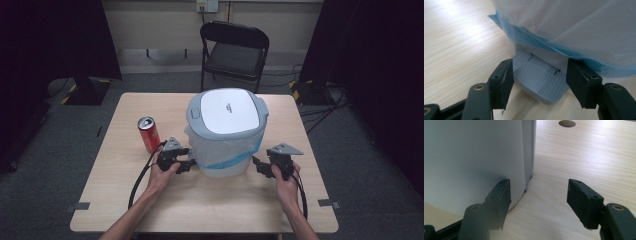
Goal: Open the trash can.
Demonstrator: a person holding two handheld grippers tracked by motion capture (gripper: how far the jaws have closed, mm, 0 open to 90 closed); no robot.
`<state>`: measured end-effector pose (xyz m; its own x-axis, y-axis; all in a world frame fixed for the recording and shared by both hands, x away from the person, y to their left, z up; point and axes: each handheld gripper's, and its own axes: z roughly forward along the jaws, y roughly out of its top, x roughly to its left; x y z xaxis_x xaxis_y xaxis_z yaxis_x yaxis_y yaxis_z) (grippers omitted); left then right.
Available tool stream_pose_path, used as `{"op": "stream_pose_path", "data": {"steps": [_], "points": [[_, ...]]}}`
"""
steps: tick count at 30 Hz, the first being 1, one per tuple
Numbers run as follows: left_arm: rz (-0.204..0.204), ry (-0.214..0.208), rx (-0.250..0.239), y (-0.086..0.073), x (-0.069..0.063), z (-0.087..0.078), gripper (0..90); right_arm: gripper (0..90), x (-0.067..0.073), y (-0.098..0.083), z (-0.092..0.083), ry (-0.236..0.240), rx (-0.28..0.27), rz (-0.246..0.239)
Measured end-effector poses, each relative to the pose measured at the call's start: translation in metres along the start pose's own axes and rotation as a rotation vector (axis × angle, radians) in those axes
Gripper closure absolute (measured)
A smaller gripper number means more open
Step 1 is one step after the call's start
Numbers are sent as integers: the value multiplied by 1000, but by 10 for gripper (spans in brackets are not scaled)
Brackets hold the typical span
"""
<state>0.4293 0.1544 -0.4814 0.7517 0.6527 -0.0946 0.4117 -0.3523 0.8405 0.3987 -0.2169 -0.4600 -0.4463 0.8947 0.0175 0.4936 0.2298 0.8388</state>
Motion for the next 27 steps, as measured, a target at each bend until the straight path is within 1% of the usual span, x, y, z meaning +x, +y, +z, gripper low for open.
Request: {"op": "stream_pose_path", "data": {"steps": [1, 2, 3, 4, 5, 6, 7, 8, 10, 11, 12, 13, 14, 15, 16, 17, 18, 19, 20, 21, 22, 23, 24, 25, 26, 27], "points": [[12, 6, 8, 0, 1, -2, 389, 341, -1, 0, -2, 14, -3, 4], [5, 5, 8, -1, 2, -3, 368, 324, -1, -1, -3, 25, -3, 3], [-19, 4, 7, -2, 4, -3, 342, 313, 0, -1, -4, 36, 1, -4], [-19, 4, 7, -2, 4, -3, 347, 313, 0, -1, -4, 36, 1, -4], [-12, 13, 14, -4, 9, 0, 346, 304, 1, -3, -4, 43, 7, -3], [-12, 13, 14, -4, 9, 0, 346, 304, 1, -3, -4, 43, 7, -3], [-14, -21, 0, -4, 9, 6, 343, 302, 0, -5, -2, 41, 8, -4], [7, 1, 0, -3, 8, 7, 313, 300, -1, -6, -2, 41, 8, 4], [10, 2, -6, -2, 7, 9, 300, 300, -1, -6, -1, 37, 5, 11], [4, -18, -1, -2, 12, 11, 286, 300, -1, -6, -1, 34, 6, 13], [4, -18, -1, -2, 12, 11, 262, 300, -1, -5, -2, 33, 8, 15], [-11, -34, 10, -1, 18, 14, 224, 300, -1, -5, -2, 33, 11, 16], [-11, -34, 10, -1, 18, 14, 194, 300, -1, -5, -2, 33, 11, 16], [-3, -71, 3, -2, 21, 15, 205, 300, -1, -5, -1, 36, 10, 19], [3, -89, -1, -2, 21, 14, 240, 301, -2, -5, -1, 38, 8, 21], [5, -100, -5, -2, 20, 14, 280, 300, -2, -5, -1, 38, 7, 19], [22, -97, -3, -2, 19, 13, 291, 300, -3, -5, -1, 40, 7, 18], [36, -97, 5, -1, 17, 13, 269, 303, -4, -5, 0, 41, 6, 17], [36, -97, 5, -1, 17, 13, 259, 320, -4, -5, 0, 43, 7, 22], [43, -103, 16, 0, 13, 13, 247, 343, -5, -4, 1, 38, 3, 22], [43, -103, 16, 0, 13, 13, 242, 343, -5, -4, 1, 38, 3, 22], [54, -139, 22, 0, 8, 14, 240, 409, -6, -3, 2, 28, -5, 21], [54, -139, 22, 0, 8, 14, 246, 409, -6, -3, 2, 28, -5, 21], [67, -180, 29, 0, 0, 16, 251, 464, -6, -1, 3, 2, -9, 17], [67, -180, 29, 0, 0, 16, 249, 464, -6, -1, 3, 2, -9, 17], [82, -158, 33, 0, -6, 16, 249, 478, -6, 0, 4, -13, -11, 14]]}}
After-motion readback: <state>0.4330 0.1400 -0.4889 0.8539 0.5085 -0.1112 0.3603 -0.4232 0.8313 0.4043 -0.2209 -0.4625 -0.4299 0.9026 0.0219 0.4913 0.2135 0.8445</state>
